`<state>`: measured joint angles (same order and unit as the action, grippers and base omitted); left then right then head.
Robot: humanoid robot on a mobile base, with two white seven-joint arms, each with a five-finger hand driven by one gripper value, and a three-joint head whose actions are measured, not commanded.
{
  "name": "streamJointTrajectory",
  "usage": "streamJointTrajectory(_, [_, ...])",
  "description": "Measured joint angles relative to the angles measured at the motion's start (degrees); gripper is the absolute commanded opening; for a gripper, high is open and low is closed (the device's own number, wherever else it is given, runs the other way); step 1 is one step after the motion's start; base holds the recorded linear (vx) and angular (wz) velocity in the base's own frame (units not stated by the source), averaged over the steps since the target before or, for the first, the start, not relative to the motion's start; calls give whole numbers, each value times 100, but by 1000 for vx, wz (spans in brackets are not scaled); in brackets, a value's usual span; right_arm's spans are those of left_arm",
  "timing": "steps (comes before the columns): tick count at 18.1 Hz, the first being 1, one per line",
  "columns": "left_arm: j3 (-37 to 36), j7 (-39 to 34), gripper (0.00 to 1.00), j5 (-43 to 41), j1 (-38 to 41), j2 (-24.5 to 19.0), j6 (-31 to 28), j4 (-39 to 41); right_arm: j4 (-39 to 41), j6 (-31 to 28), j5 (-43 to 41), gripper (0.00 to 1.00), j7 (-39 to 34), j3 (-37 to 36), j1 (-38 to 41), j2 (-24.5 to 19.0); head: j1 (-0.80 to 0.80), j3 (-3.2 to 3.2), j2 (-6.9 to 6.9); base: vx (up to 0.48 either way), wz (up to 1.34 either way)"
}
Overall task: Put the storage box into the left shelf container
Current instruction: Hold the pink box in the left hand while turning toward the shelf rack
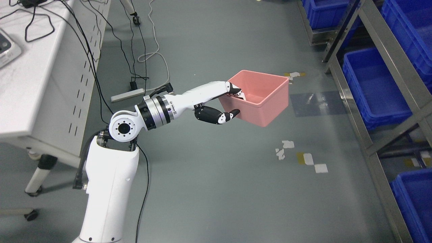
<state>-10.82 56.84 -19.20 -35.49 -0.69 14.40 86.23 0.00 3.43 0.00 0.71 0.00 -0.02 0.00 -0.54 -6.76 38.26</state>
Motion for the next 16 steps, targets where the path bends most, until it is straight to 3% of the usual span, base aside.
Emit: streamJointTrajectory(16, [49, 9, 2, -24, 107, 54, 2, 35, 0, 35, 0, 100, 5, 0, 0, 0, 0, 0, 1, 543, -64])
